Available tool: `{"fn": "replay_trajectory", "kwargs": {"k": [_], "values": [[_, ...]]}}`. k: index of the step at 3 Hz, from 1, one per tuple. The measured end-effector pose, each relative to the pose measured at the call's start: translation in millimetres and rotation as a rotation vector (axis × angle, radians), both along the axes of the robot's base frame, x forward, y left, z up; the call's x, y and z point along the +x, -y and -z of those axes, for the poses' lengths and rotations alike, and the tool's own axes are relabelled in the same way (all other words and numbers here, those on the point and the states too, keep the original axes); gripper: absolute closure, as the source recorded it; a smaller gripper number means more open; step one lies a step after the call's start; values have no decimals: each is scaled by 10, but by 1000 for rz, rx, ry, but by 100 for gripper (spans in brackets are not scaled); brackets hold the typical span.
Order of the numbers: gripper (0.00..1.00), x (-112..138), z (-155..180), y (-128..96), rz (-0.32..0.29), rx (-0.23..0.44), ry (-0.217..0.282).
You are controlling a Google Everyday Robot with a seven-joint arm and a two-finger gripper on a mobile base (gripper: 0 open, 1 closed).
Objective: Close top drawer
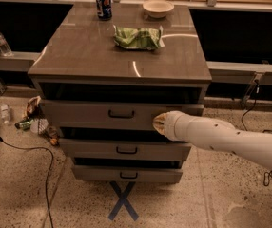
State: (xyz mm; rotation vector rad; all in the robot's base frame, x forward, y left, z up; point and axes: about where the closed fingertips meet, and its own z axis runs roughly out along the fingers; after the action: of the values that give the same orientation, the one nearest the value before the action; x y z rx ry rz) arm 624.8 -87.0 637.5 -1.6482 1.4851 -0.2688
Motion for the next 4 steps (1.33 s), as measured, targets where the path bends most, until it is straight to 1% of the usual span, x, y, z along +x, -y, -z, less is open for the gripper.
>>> {"fn": "replay_trajectory", "kwargs": {"k": [1, 2, 3, 4], "values": [[100, -128, -132, 39, 14, 26, -32], [100, -496, -686, 173, 47, 71, -94], [100, -715, -1296, 237, 40, 130, -124], [100, -754, -1903, 226, 8, 241, -120]]}}
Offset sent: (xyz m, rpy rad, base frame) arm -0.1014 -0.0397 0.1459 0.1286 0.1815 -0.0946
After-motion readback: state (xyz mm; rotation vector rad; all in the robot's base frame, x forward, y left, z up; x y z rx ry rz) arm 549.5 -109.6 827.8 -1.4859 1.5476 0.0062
